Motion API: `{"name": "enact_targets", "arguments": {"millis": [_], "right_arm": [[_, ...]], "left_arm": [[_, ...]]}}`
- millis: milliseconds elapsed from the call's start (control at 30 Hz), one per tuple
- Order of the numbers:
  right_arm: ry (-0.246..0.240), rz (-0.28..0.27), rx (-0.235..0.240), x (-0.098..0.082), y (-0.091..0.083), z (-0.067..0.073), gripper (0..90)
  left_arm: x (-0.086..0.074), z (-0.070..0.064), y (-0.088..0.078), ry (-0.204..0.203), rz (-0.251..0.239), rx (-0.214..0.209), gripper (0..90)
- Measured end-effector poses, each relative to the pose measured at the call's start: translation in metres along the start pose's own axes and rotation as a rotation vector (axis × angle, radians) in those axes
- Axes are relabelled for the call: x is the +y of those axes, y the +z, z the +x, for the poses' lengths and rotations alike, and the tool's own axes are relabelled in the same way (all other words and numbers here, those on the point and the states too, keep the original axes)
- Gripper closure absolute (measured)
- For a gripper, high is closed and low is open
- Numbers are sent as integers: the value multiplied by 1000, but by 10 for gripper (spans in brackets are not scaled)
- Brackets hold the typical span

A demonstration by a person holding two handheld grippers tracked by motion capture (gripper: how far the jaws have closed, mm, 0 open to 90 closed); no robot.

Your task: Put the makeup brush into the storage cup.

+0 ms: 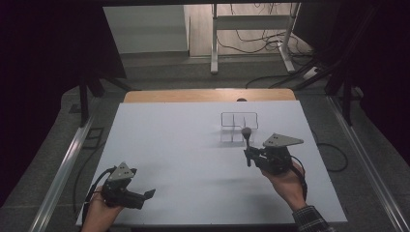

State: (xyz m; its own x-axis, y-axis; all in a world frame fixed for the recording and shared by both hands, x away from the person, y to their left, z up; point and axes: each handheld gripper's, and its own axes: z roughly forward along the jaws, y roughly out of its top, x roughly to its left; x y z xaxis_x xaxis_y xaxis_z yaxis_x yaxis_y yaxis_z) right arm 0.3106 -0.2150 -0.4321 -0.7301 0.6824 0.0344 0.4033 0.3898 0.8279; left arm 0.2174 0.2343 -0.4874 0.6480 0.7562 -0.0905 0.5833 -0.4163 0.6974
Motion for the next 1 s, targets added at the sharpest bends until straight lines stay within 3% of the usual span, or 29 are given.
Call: {"name": "enact_targets", "arguments": {"millis": [467, 1000], "right_arm": [[43, -18, -16, 4, 0, -19, 780], [44, -19, -41, 13, 5, -33, 780]], "left_arm": [[-3, 3, -2, -7, 0, 12, 8], [-8, 8, -5, -23, -5, 25, 9]]}}
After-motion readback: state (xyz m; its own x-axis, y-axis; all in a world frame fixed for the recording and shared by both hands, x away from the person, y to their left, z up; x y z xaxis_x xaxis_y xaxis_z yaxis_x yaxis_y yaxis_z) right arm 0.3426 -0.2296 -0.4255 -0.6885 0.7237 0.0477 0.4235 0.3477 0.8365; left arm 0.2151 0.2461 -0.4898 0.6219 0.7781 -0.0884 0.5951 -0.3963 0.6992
